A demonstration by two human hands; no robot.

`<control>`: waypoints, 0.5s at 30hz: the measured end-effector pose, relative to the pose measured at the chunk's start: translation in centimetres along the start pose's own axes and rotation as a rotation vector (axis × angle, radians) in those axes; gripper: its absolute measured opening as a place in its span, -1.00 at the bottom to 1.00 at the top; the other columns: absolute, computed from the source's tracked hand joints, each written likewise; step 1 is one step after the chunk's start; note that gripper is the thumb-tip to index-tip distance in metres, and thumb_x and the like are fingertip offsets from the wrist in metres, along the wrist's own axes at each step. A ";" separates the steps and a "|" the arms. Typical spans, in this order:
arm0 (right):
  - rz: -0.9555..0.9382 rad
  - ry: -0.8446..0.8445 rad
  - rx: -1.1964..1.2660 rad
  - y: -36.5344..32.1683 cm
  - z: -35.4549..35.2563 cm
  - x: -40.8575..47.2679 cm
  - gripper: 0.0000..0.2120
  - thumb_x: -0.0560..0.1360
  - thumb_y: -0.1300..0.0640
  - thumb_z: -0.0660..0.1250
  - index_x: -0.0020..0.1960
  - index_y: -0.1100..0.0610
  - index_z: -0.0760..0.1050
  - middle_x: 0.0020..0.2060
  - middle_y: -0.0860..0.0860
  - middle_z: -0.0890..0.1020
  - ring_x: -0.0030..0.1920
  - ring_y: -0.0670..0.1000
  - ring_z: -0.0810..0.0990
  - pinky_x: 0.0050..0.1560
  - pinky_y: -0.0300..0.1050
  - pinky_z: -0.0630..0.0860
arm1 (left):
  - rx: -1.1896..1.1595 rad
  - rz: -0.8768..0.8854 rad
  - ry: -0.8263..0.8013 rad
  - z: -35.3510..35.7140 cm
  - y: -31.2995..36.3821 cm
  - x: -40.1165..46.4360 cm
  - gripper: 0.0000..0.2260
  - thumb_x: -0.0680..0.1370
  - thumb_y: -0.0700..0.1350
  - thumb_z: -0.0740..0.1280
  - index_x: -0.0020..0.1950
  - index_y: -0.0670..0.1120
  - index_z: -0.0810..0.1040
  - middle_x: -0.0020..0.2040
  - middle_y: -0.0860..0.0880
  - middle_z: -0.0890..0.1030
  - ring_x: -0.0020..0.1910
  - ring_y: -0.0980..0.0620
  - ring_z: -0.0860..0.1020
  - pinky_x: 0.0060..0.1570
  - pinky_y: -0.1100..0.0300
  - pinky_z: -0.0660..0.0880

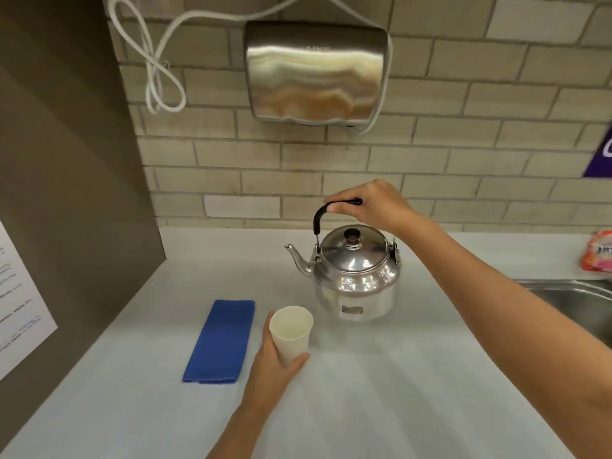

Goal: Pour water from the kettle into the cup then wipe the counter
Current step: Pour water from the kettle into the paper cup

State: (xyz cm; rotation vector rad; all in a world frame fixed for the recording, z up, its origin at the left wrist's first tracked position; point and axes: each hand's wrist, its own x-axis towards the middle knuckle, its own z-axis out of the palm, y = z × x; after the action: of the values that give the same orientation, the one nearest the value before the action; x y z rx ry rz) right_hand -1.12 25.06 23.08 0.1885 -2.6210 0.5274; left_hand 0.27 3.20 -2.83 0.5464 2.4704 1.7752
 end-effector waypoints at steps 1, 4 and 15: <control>-0.012 -0.026 -0.028 -0.3 -0.5 -0.4 -0.76 0.41 -0.18 0.34 0.05 -0.18 0.59 0.05 -0.15 0.68 -0.13 -0.23 0.55 -0.18 -0.27 0.39 | 0.004 0.001 0.002 0.0 0.0 0.0 -0.10 0.34 -0.02 0.51 0.47 0.18 -0.04 0.30 0.14 0.38 0.25 0.07 0.40 0.28 0.13 0.35; -0.081 -0.104 -0.136 -1.6 -1.3 -1.5 -0.79 0.43 -0.16 0.33 0.04 -0.19 0.59 -0.01 -0.18 0.69 -0.27 -0.27 0.50 -0.27 -0.33 0.32 | 0.032 -0.006 0.019 0.0 0.1 -0.1 -0.14 0.34 0.00 0.51 0.47 0.11 0.02 0.27 0.08 0.42 0.21 0.04 0.43 0.24 0.12 0.39; -0.235 -0.370 -0.370 -5.7 -0.2 -3.2 -0.78 0.43 -0.18 0.32 0.03 -0.17 0.59 -0.20 -0.15 0.70 -0.39 -0.16 0.44 -0.37 -0.19 0.38 | 0.052 -0.031 0.020 0.2 -0.2 -0.1 -0.32 0.34 0.01 0.51 0.35 -0.01 0.25 0.18 0.02 0.50 0.08 0.06 0.46 0.08 0.18 0.41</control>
State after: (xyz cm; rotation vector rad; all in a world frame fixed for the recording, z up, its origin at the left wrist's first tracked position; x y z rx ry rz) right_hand 2.99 20.05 23.67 0.5060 -2.9365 -0.0865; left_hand 0.40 3.26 -3.09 0.4940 2.5306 1.7180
